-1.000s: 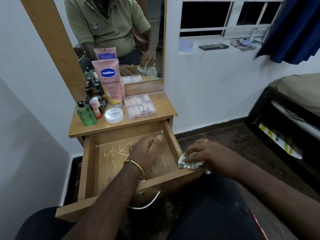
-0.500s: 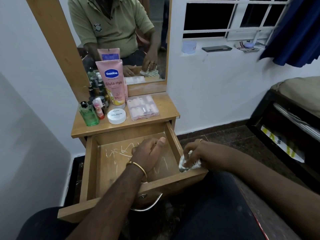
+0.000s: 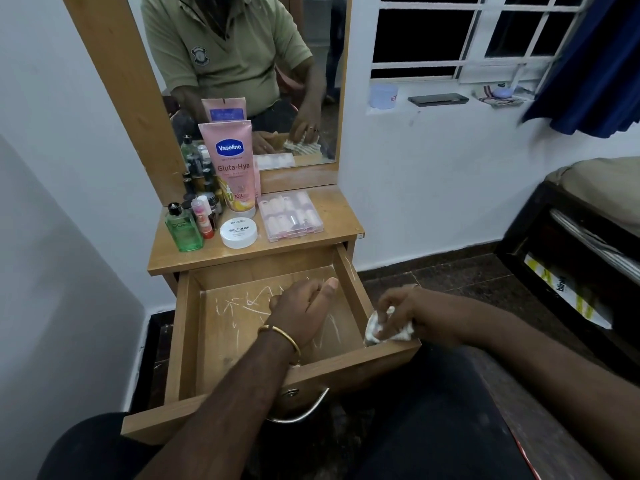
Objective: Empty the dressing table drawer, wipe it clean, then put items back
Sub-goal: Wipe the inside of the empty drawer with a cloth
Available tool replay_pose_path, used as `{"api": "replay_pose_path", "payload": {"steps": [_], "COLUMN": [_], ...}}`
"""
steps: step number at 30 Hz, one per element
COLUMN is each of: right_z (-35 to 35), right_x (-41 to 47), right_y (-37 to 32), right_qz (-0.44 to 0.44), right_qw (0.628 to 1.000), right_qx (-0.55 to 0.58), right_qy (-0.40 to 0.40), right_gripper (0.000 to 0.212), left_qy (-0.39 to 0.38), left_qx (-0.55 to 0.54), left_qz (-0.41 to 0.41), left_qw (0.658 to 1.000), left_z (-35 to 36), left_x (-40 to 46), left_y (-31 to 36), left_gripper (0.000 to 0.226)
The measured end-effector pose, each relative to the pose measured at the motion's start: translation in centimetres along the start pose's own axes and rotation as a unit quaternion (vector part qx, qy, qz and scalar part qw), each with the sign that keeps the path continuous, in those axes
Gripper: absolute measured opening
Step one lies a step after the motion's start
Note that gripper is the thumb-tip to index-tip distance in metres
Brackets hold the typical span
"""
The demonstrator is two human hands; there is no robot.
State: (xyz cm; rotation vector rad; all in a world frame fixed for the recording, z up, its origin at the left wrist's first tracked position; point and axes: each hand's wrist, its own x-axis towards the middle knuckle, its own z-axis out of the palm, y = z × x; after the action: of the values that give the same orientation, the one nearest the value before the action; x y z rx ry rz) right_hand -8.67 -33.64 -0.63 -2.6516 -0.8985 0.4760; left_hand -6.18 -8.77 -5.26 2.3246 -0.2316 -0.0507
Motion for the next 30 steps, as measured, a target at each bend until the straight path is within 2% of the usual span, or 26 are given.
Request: {"api": "replay_pose_path", "payload": {"steps": [3,6,9,12,14,17,19,23,25,27,30], "right_z": [0.2,0.6,1.2,1.4,1.2,1.4,1.5,1.4,1.4,1.4,1.2], "right_x": [-0.7,0.7,1.9,1.5,0.3,-1.0,-0.9,1.3,2.9,4.6,5.8], "right_y": [0.7,0.7,0.9,1.0,1.3,2.4,2.6,1.5,1.0,0.5,-0.3], "right_qz": [0.005,0.000,0.026,0.012,0.009,0.009,0.017,0.040,0.088,0.119,0.138], "right_qw": [1.000,0.989,0.983,0.990,0.997,0.997,0.998,0.993,0.988,0.979,0.972], "right_qx": [-0.015,-0.119,-0.145,-0.088,-0.004,0.064,0.049,-0.040,-0.031,-0.073,-0.112], "right_qy": [0.026,0.092,0.108,0.114,0.074,0.034,0.046,0.104,0.127,0.145,0.156], "right_gripper": [0.052,0.053,0.065,0.049,0.042,0.058,0.064,0.040,0.043,0.055,0.058], "left_qy": [-0.001,0.001,0.001,0.003,0.003,0.002,0.003,0.003,0.006,0.006,0.004], "left_qx": [0.004,0.006,-0.001,-0.006,-0.013,-0.024,-0.024,-0.026,-0.020,-0.008,0.017], "left_qz": [0.005,0.013,0.008,0.001,-0.001,0.000,0.006,0.017,0.021,0.022,0.028], "left_qw": [1.000,1.000,1.000,1.000,1.000,1.000,1.000,1.000,1.000,1.000,0.999], "left_z": [0.2,0.3,0.3,0.1,0.0,0.0,0.1,0.3,0.2,0.2,0.4], "left_x": [-0.1,-0.2,-0.3,-0.3,-0.3,-0.2,-0.3,-0.4,-0.4,-0.3,0.0], "left_y": [0.2,0.3,0.1,0.0,0.0,0.0,0.1,0.1,0.2,0.2,-0.2], "left_gripper": [0.043,0.042,0.042,0.043,0.042,0.042,0.044,0.042,0.041,0.038,0.051]}}
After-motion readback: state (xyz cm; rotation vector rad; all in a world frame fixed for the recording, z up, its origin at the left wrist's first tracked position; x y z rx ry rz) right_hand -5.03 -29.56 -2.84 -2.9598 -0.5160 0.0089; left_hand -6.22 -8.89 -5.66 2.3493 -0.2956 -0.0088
